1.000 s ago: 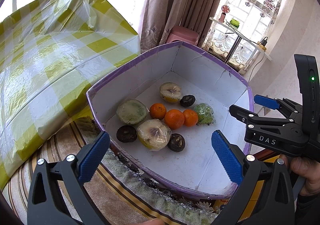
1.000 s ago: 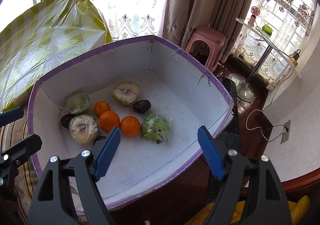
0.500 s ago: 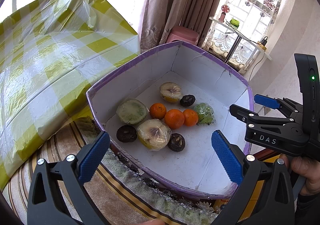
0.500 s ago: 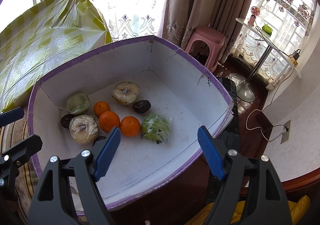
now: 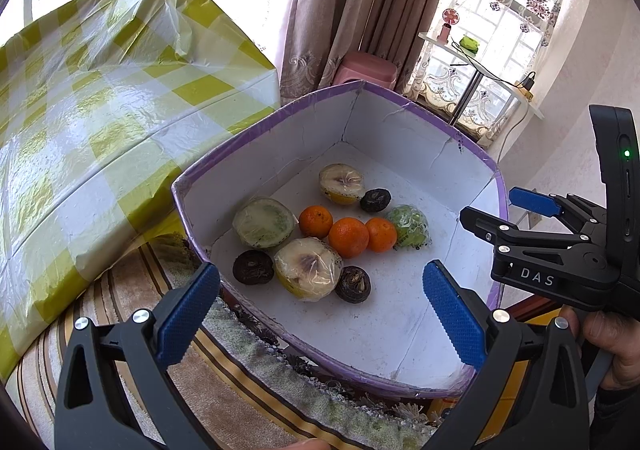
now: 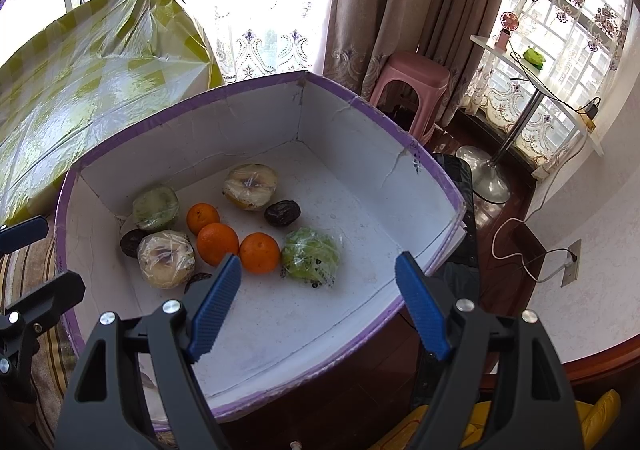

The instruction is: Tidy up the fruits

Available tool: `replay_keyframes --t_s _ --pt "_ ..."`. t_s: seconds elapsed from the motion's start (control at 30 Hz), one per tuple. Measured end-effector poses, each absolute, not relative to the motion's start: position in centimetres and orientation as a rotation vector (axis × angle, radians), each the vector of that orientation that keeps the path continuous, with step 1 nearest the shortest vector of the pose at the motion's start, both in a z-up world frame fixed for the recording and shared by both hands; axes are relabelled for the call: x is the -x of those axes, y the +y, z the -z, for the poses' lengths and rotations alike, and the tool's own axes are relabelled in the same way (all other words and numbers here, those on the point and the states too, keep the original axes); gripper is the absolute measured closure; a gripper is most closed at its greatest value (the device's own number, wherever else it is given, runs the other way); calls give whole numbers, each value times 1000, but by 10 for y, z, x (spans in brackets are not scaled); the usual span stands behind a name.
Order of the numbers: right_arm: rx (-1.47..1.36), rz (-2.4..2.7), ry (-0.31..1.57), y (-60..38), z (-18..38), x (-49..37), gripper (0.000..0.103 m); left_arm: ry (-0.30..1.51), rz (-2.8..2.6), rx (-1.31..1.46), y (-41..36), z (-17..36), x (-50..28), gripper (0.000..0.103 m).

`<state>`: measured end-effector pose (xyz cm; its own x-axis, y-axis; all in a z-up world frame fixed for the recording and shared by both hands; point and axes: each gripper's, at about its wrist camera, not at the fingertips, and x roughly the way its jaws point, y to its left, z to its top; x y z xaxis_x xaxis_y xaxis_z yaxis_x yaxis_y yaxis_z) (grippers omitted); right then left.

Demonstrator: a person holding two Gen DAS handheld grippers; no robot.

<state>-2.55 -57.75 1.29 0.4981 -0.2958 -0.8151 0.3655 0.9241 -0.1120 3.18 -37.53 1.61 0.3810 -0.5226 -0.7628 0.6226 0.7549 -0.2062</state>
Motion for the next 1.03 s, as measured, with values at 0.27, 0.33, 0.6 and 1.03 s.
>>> replay_keyframes --t_s 0.27,0.33,0.6,1.03 --pt "-81 401 970 -577 -13 26 24 926 733 -122 -375 -16 -32 4" --pt "-81 401 970 -577 -13 26 24 926 732 -122 -376 -16 -32 4" --pt "-81 402 970 -577 -13 25 24 922 731 -136 -377 -15 -30 4" --pt "-97 286 909 -530 -40 18 20 885 665 -84 -327 -43 -35 4"
